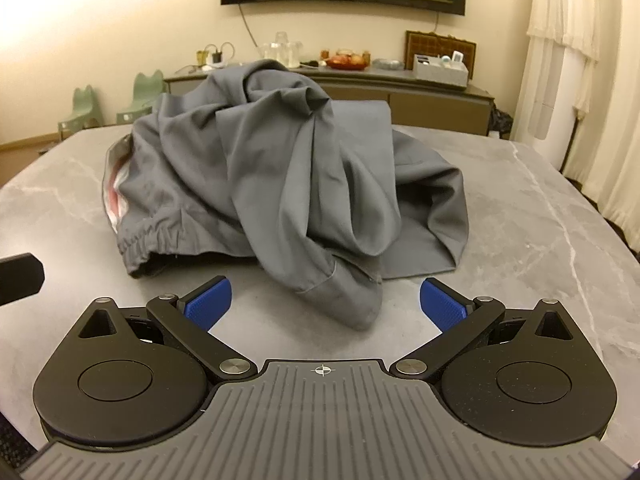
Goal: Fold clothes
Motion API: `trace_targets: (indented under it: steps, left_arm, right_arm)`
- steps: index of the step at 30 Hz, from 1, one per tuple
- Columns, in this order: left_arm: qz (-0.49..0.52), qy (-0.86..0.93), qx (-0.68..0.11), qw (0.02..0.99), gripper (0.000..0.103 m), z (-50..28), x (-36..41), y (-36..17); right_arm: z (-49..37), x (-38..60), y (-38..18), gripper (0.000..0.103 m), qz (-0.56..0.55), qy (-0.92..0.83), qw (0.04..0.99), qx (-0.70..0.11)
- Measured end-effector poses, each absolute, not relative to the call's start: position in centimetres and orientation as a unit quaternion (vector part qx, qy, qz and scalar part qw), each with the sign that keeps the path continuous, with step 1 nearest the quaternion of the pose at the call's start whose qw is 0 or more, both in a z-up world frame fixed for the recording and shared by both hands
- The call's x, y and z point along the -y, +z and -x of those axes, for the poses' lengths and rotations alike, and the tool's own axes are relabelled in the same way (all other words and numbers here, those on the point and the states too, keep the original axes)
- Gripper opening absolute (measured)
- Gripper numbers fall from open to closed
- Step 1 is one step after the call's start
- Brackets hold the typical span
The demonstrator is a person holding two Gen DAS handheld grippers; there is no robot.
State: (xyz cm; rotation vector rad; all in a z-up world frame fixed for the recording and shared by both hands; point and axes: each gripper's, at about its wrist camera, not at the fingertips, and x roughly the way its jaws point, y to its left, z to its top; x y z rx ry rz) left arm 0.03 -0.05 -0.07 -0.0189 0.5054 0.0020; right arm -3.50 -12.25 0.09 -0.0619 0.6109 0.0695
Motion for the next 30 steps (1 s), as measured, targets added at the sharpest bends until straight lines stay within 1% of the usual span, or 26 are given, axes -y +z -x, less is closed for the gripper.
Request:
trace_targets:
  steps: [5,7,9,15,19,30]
  left_arm:
    - [-0.028,0.020,-0.249,0.968,0.103,-0.4,0.6,-0.9]
    - [-0.020,0.014,-0.253,0.967,0.103,-0.5,0.5,-1.3]
    - [-0.025,0.002,-0.275,0.961,0.103,-0.9,0.7,-1.6]
    - [-0.054,-0.006,-0.297,0.953,0.103,-1.0,1.8,-2.3]
    - [-0.049,-0.014,-0.319,0.946,0.103,-1.4,1.8,-2.7]
    - [-0.042,-0.013,-0.330,0.943,0.103,-1.5,1.6,-3.0]
  right_arm:
    - [3.8,12.1,-0.1,0.102,0.028,0.033,0.952,-0.304]
    - [3.9,12.1,-0.1,0.102,0.027,0.033,0.951,-0.306]
    - [4.0,12.0,-0.2,0.102,0.027,0.033,0.951,-0.308]
    - [3.9,11.7,-0.4,0.102,0.037,0.036,0.949,-0.312]
    - [4.0,11.5,-0.4,0.102,0.037,0.047,0.947,-0.316]
    - [4.1,10.8,-0.6,0.102,0.051,0.063,0.944,-0.320]
